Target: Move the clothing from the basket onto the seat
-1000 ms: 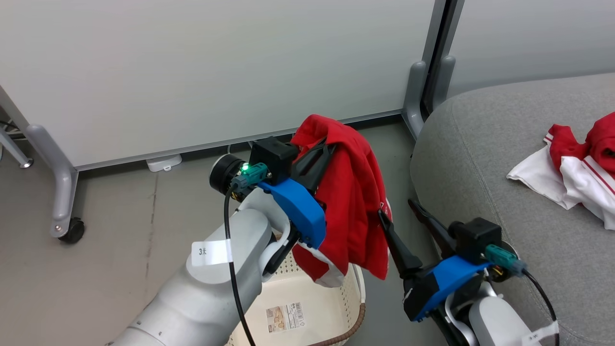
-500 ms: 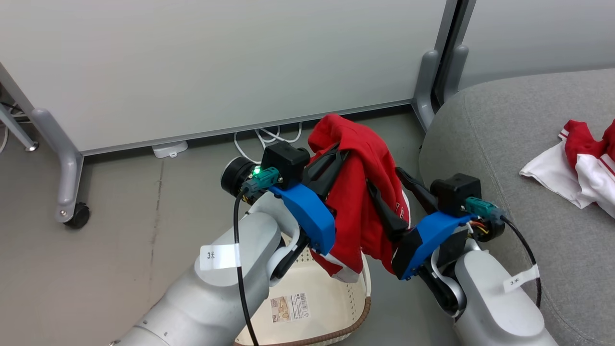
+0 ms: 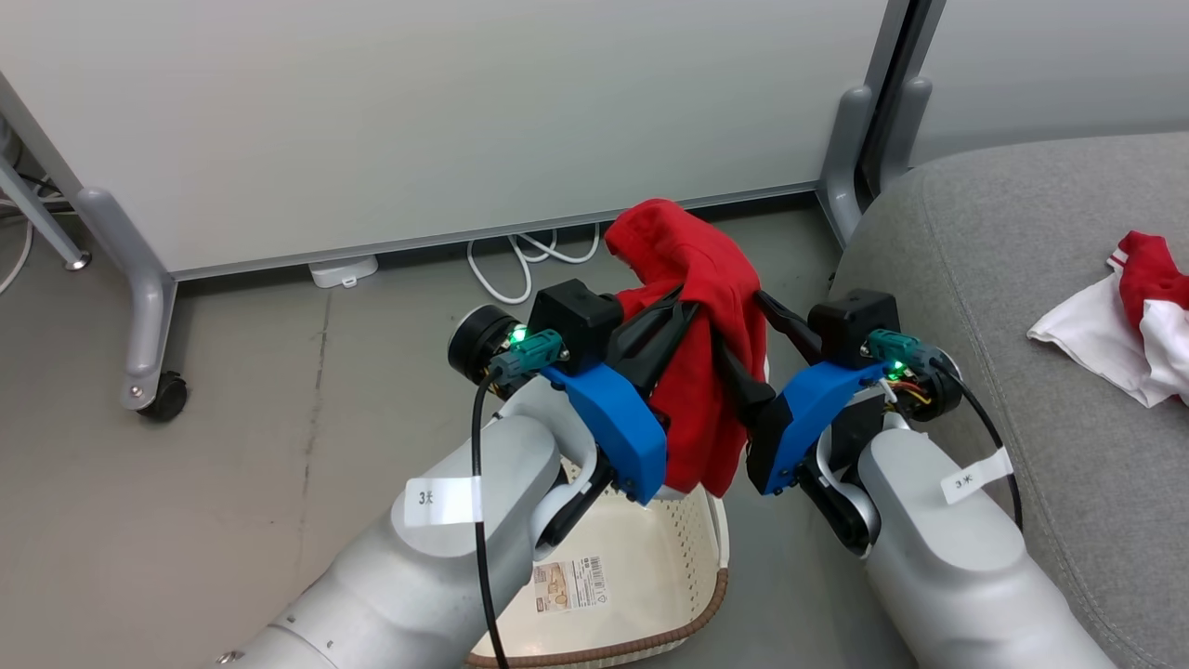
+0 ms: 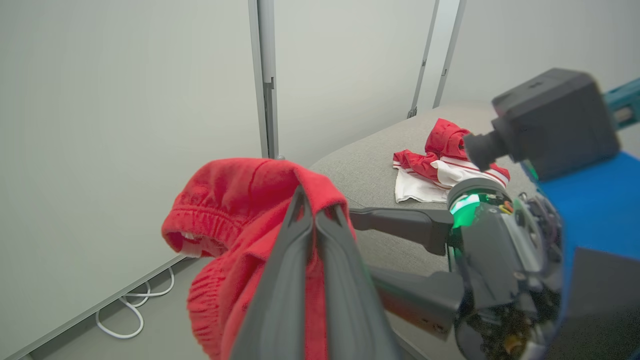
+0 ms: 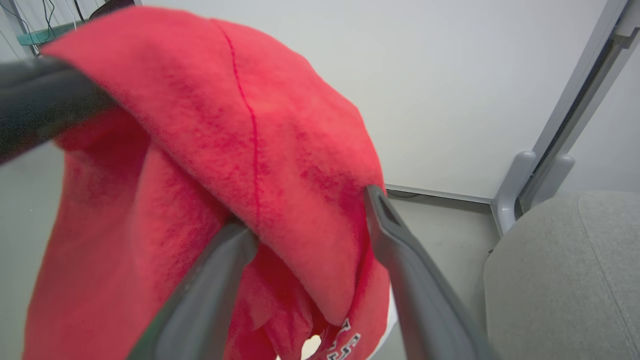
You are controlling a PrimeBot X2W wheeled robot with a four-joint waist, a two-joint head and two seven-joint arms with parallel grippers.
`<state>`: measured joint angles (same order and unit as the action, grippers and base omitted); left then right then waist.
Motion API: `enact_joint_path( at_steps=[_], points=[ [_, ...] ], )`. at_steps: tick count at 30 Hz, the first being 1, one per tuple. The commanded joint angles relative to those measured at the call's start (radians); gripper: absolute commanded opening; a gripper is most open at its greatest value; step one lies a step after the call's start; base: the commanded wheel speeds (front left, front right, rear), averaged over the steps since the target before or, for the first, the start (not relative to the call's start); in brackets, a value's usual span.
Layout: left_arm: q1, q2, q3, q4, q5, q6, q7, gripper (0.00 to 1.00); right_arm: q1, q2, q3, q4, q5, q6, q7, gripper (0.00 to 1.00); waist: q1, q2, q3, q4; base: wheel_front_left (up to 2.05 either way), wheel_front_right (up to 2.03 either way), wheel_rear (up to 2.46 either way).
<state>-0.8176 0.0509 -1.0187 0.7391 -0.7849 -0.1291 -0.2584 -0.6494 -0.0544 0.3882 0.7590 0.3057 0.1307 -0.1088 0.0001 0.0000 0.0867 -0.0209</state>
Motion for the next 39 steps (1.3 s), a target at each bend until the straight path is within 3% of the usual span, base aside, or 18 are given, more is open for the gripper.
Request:
enact_joint_path(
  at_steps=[1,13,15,38,39],
  points=[
    [-0.014,0.000,-0.007,-0.004,-0.008,-0.002,-0.006,0.00,-0.025,0.004,0.008,0.023,0.010,0.000,-0.012,1.00,-0.0001,0.0000,-0.001,0.001,0.00,0.00,0.00],
    [-0.007,-0.001,-0.052,-0.029,-0.044,-0.002,-0.008,0.00,-0.104,0.005,0.084,0.171,0.128,0.000,-0.078,1.00,-0.0001,0.0000,-0.021,0.017,0.00,0.00,0.00],
    [-0.006,-0.001,-0.056,-0.029,-0.050,-0.002,-0.008,0.00,-0.112,0.005,0.101,0.184,0.151,0.000,-0.082,0.00,-0.0001,0.0000,-0.024,0.017,0.00,0.00,0.00],
    [0.018,-0.001,-0.008,-0.017,-0.022,0.005,-0.008,0.00,-0.141,0.005,0.213,0.260,0.291,0.000,-0.141,0.00,-0.0001,0.0000,-0.035,-0.007,0.00,0.00,0.00],
    [0.019,-0.001,-0.005,-0.019,-0.020,0.006,-0.008,0.05,-0.144,0.005,0.215,0.263,0.295,0.000,-0.141,0.00,-0.0001,0.0000,-0.034,-0.007,0.00,0.00,0.00]
  ],
)
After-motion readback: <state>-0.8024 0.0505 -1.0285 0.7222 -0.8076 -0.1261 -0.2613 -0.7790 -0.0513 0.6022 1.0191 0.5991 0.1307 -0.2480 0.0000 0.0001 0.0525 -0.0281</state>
